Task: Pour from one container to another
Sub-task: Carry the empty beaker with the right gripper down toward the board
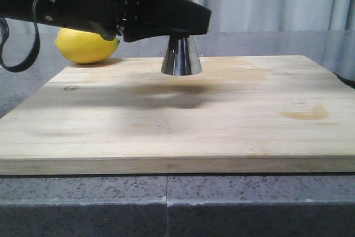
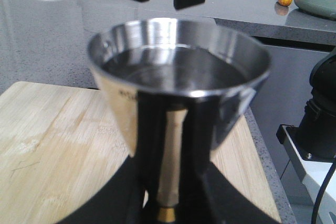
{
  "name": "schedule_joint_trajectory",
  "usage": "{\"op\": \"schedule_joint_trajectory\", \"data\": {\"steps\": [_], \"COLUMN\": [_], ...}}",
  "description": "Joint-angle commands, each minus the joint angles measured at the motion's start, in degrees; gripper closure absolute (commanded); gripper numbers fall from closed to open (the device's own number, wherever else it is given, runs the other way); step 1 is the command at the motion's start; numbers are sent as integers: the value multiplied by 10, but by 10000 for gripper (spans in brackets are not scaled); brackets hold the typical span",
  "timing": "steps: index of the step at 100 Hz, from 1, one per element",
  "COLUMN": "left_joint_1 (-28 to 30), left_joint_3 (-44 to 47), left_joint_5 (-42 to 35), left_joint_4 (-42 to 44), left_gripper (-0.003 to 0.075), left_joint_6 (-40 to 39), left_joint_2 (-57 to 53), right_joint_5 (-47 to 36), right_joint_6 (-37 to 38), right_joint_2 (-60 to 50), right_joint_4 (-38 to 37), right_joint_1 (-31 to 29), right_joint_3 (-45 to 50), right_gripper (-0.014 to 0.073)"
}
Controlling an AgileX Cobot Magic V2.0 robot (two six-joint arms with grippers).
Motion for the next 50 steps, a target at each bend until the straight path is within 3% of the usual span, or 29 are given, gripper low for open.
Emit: {"op": "schedule_joint_trajectory", "data": {"steps": [1, 24, 50], "left_joint_1": [-6, -6, -6], "left_joint_3": [-13, -13, -13], "left_joint_5": [-114, -114, -114], "left_joint_4": [-23, -23, -23], "left_gripper": [739, 739, 739], "left_joint_6": [-4, -4, -4], "left_joint_2": [-28, -28, -28], "right_joint_5": [-94, -204, -291], "right_joint_6": [-43, -64, -64], "right_joint_2": [-11, -11, 24], "right_joint_4": [57, 115, 125], "right_joint_1": [-5, -5, -12], "right_joint_3": [10, 71, 111], "right_gripper": [558, 558, 558]}}
